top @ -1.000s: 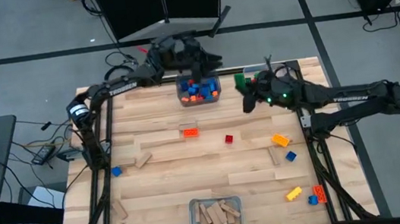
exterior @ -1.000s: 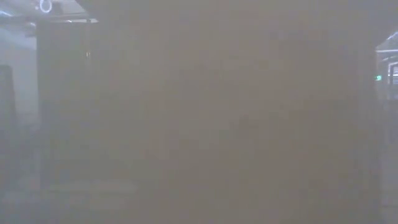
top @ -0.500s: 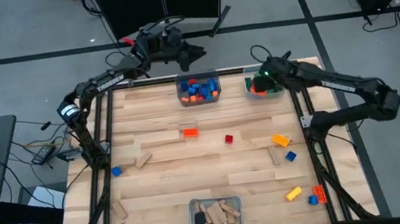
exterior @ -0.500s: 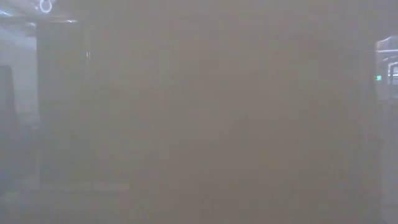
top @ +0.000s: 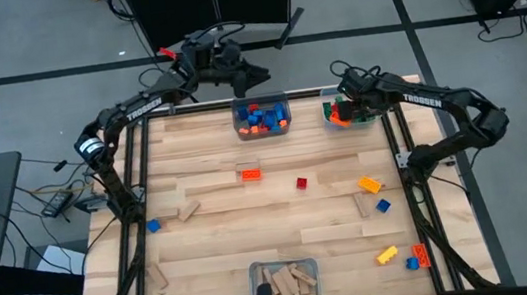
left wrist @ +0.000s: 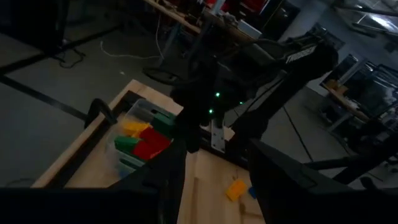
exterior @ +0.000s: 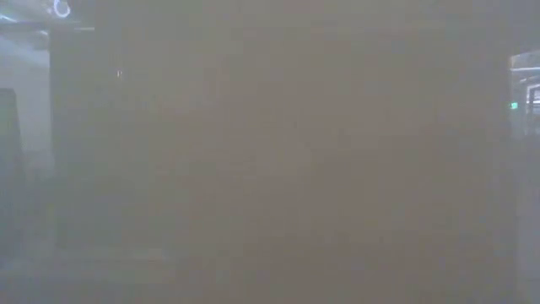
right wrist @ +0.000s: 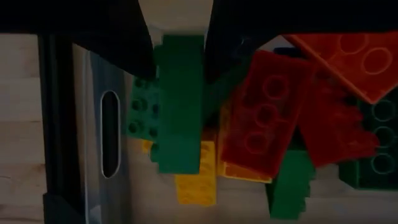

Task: Sort blocks by size
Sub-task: Put the large green game piece into the transparent bin, then put the brown block into the gray bin

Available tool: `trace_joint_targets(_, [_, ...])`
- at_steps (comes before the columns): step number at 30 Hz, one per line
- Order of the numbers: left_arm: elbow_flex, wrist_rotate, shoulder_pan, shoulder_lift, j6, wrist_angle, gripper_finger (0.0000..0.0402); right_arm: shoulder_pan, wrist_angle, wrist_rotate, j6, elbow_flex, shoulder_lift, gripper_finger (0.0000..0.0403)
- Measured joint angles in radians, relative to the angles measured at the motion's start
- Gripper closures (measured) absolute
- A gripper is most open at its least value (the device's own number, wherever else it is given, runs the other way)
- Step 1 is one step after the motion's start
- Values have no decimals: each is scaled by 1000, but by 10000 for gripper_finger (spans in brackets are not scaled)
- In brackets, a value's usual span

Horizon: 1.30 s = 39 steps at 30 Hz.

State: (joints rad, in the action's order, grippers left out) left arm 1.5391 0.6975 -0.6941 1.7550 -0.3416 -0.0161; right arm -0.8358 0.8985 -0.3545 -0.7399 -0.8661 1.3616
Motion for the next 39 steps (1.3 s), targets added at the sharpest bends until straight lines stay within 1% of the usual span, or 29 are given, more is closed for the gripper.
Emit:
trace_joint_targets(6, [0,-5,0,-8,2,44,227,-5,22,-11,34,0,-25,222])
trace_joint_targets(8, [0,-49,0,-27,41,95,232,-5,36,-11,45,0,-44,212])
trace_joint_targets(13, [0,-258,29,-121,195,351,247,5,106,-10,41,0,-111,187])
trace_joint_targets(18, [0,-413,102,-221,267,548,251,72,186,19,29,0,-196,165])
trace_joint_targets(20, [0,-510,148,-253,283,638,251,120,205,21,-4,0,-234,156])
trace_joint_targets(23, [0,-697,233,-295,283,782,251,212,221,21,-68,0,-296,143])
trace_joint_targets(25, [0,-806,289,-319,258,895,251,281,221,20,-114,0,-333,136])
trace_joint_targets(27, [0,-881,343,-338,217,999,251,350,221,20,-155,0,-363,129])
trace_joint_targets(28, [-3,-903,368,-346,194,1044,251,384,220,20,-174,0,-374,126])
trace_joint_targets(31, [-34,-922,432,-366,108,1153,251,480,220,19,-231,0,-393,119])
trace_joint_targets(34, [-91,-929,484,-373,8,1242,251,565,213,11,-271,0,-394,116])
trace_joint_targets(37, [-169,-936,519,-370,-95,1356,251,639,197,-16,-298,0,-383,117])
trace_joint_targets(39, [-238,-933,542,-370,-159,1382,251,676,191,-34,-313,0,-370,119])
